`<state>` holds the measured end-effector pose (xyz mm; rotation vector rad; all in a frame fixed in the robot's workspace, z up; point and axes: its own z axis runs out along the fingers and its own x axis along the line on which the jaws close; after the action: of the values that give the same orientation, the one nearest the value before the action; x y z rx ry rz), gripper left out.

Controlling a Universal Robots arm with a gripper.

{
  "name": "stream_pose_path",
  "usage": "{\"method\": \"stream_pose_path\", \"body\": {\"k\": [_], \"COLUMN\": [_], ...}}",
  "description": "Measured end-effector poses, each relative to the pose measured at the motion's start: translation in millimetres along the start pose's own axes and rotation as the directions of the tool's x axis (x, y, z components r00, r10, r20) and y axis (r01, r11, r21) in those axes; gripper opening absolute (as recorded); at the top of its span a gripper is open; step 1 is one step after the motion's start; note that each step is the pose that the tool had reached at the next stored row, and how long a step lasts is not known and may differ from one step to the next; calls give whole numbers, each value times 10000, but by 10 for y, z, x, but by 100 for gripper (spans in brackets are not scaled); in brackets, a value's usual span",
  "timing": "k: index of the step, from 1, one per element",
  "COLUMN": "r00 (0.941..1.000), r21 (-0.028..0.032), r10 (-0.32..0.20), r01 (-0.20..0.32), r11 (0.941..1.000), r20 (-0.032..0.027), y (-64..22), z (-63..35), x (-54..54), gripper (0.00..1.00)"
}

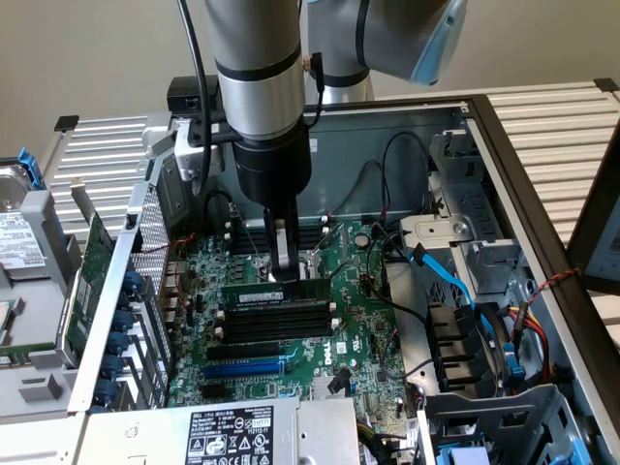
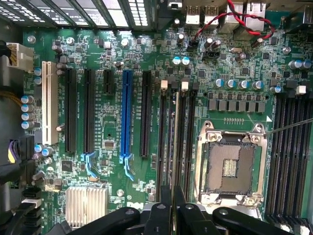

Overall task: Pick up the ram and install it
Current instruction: 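Insert the ram into the slot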

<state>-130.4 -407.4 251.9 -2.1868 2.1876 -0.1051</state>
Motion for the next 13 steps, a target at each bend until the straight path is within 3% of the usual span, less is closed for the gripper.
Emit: {"method": "stream_pose_path", "body": {"k": [13], "r00": [10000], "r21": [3], "r10": [-11], "r01": [11], "r11": [10000], "r20": [2], "y": [11], "z": [39], "x": [18], "gripper": [14]}}
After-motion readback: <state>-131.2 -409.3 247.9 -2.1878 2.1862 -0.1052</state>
